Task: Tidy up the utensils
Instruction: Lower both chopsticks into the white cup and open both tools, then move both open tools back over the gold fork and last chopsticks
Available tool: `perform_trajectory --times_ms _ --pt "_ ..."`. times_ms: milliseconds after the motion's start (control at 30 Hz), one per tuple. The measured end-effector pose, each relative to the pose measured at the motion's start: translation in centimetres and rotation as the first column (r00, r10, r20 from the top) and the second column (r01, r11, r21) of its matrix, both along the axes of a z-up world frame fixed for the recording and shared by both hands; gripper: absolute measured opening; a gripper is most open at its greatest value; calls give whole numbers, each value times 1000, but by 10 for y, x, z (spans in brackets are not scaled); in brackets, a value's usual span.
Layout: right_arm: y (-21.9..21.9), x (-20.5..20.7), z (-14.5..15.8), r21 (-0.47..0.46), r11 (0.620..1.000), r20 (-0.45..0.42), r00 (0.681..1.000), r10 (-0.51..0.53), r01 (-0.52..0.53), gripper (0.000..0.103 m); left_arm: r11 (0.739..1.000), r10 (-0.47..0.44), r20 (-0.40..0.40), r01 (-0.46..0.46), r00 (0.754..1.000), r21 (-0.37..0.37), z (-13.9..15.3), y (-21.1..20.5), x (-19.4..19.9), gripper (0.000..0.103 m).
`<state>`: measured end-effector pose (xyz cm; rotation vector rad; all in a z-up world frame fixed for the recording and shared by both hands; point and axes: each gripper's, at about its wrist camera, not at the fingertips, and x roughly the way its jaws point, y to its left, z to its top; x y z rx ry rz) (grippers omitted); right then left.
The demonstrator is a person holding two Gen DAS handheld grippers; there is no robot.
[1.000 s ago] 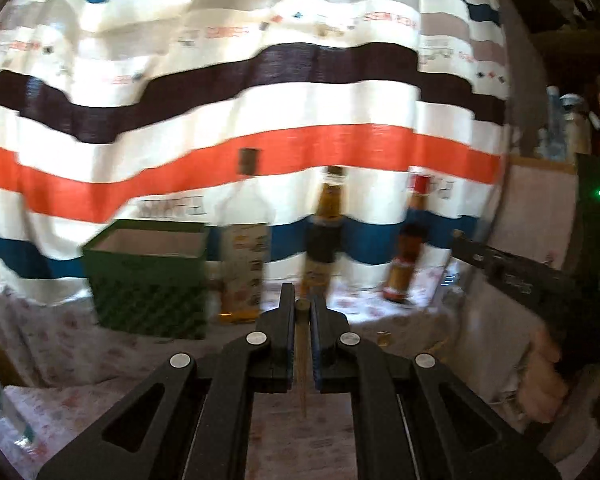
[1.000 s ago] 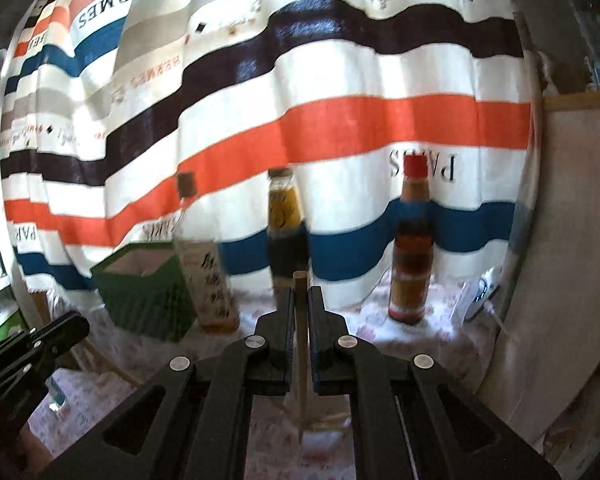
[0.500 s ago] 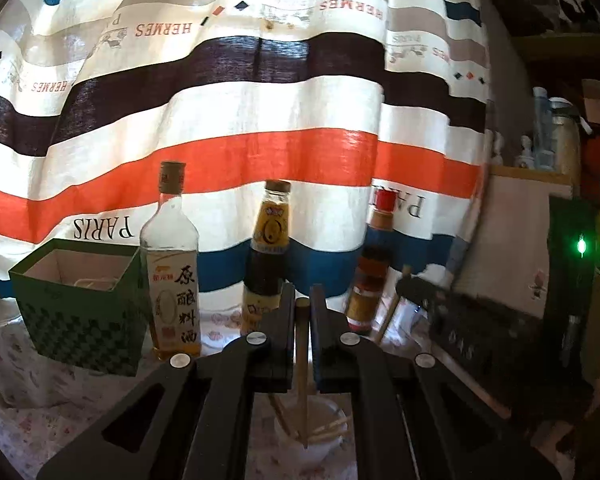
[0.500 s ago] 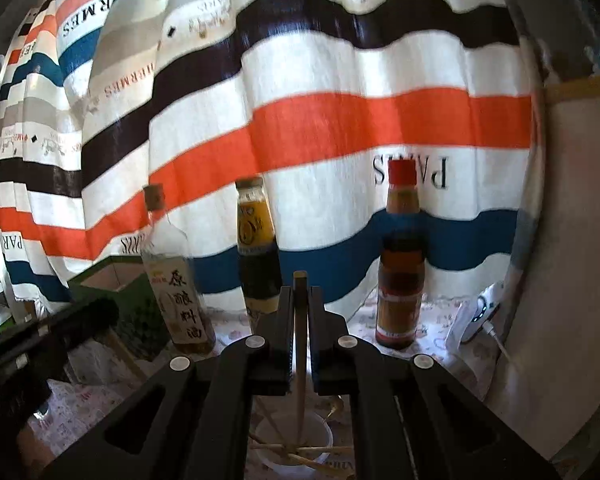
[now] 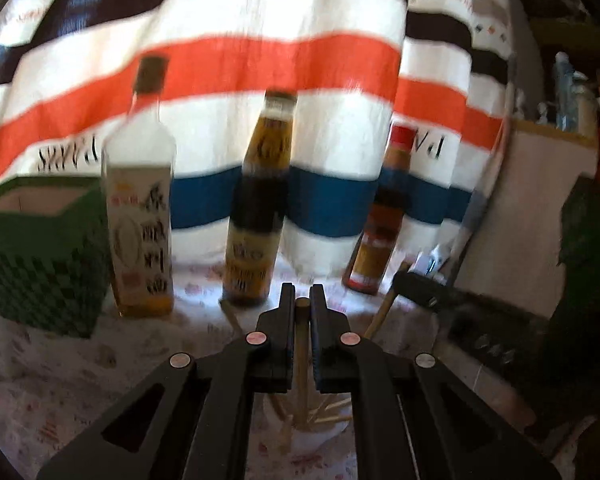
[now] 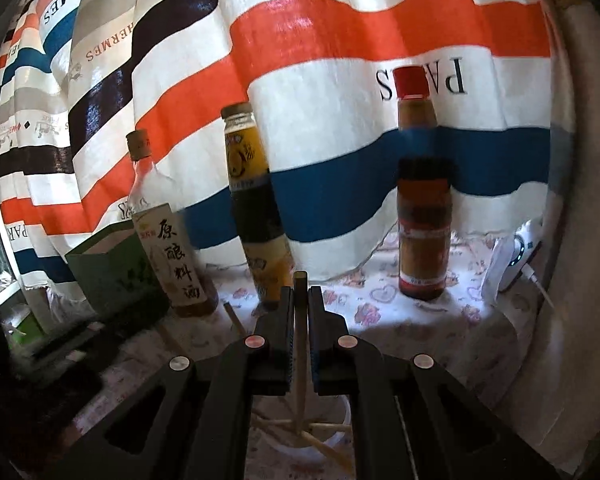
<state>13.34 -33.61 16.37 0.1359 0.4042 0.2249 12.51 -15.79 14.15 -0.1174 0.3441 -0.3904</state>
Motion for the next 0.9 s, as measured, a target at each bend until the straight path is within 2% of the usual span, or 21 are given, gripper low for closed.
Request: perform_trajectory --times_ms 100,167,200,233,333,433,567,667,800,900 --pt "-3 0 -4 8 1000 -26 1000 1 -1 8 999 -1 4 1 1000 35 -8 -3 -3 6" --pt "-5 1 -7 14 1000 -54 999 -4 5 9 999 5 14 -6 1000 46 -7 -2 -9 21" --pt "-7 0 -7 20 1000 -62 998 -4 5 13 999 7 23 -8 1000 52 -5 -1 -12 40" --pt "-9 -2 -7 25 1000 -69 998 -2 4 22 998 20 42 -23 999 63 -2 2 -17 53" --pt "-11 -11 -4 19 1000 -54 998 -11 12 41 991 57 106 -70 993 115 11 9 -35 60" --pt "-7 -25 -1 -12 999 -35 999 -30 30 50 981 112 123 -130 986 146 21 21 -54 69" --pt "0 -51 -2 -14 999 -9 999 -53 52 51 959 215 153 -238 965 151 24 40 -84 79" --pt "10 -76 -6 -18 997 11 997 -74 74 52 954 241 157 -263 958 146 19 57 -104 83" --pt "29 -103 -16 -14 999 11 999 -30 30 53 931 292 201 -326 935 164 9 77 -127 87" --pt "44 -115 -23 -8 1000 2 1000 -11 11 56 933 304 187 -332 934 140 0 98 -138 91"
